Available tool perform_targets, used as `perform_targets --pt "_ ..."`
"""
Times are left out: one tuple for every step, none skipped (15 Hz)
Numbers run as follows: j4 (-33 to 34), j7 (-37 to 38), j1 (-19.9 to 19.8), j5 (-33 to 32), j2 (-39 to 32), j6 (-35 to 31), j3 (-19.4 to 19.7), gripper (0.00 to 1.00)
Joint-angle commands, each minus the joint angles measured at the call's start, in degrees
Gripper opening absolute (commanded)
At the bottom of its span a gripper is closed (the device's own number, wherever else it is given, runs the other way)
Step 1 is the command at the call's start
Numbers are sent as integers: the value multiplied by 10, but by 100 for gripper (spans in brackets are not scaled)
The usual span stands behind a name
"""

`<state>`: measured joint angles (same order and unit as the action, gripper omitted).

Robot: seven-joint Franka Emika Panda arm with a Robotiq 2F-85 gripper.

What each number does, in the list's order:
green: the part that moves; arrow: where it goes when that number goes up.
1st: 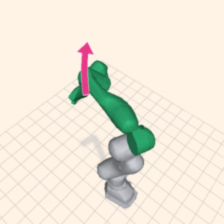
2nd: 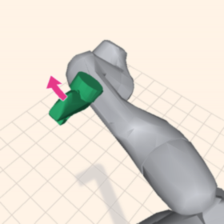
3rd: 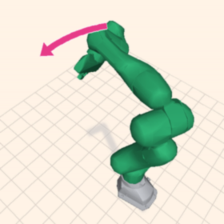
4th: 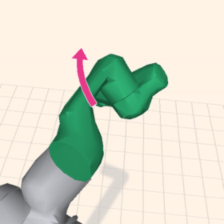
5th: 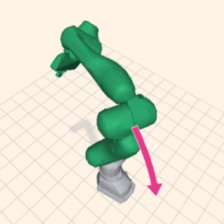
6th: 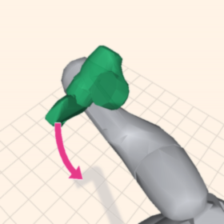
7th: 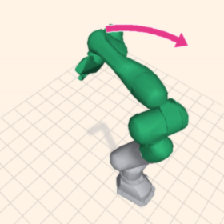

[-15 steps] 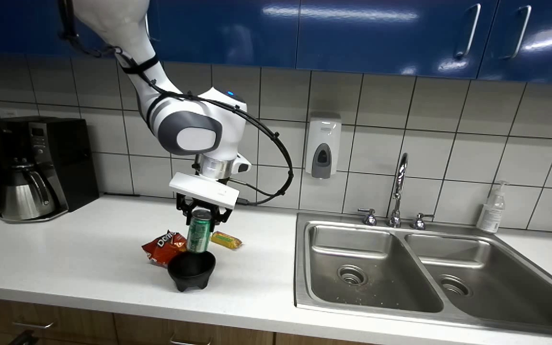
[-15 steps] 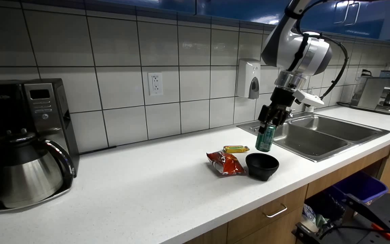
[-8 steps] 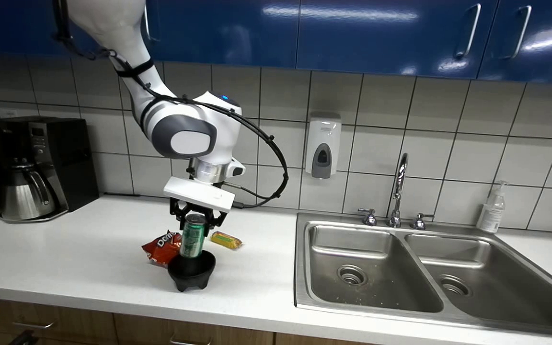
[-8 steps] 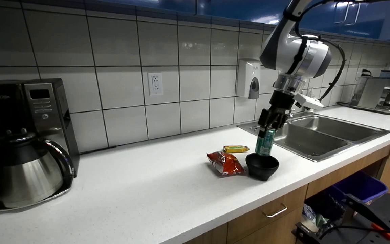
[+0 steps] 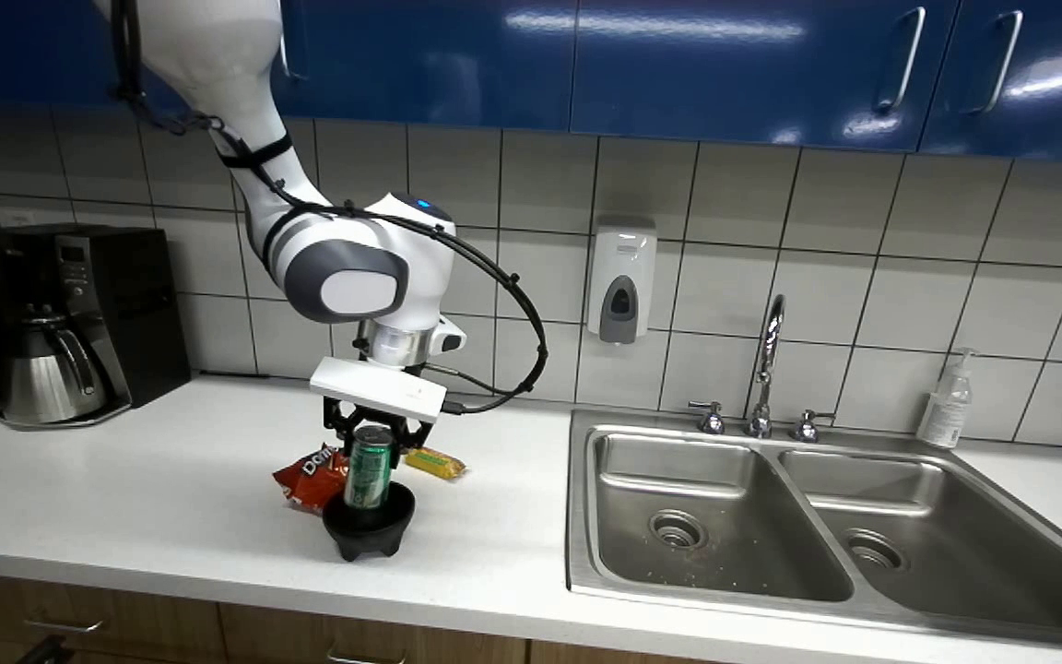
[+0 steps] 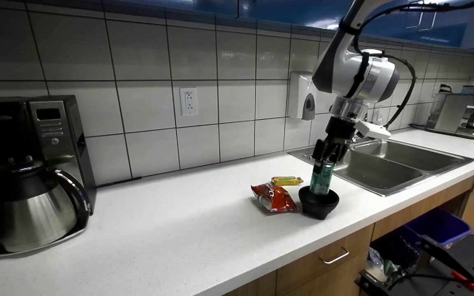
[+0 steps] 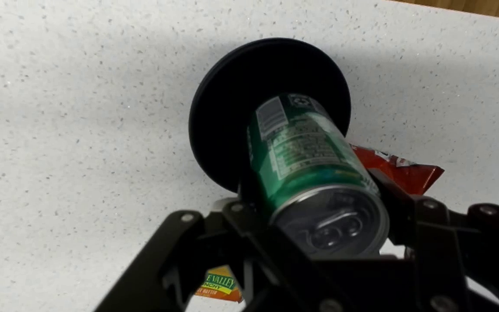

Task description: Put the green can in the black bowl.

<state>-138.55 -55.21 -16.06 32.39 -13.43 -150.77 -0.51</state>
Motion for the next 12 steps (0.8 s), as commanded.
perform_targets --pt "2 -6 2 4 -11 -24 -1 39" --pt "2 -5 1 2 -15 -28 -3 39" --pt "2 -4 0 1 -20 -31 -4 39" --pt "3 -2 0 -2 -24 -35 -5 39" --pt "3 -1 -1 -3 -28 -38 -7 39" --pt "3 0 -2 -4 -31 -39 -8 39" --pt "3 0 -3 -5 -34 -41 -10 39" --pt "3 0 -4 -6 -37 -42 -11 39" --pt "3 1 -5 -7 -39 -43 -12 39" --pt "3 1 -5 -8 -41 -45 -13 39" --pt "3 2 -6 -8 -42 -46 -13 39" --pt "2 2 -7 -9 -43 -47 -14 39"
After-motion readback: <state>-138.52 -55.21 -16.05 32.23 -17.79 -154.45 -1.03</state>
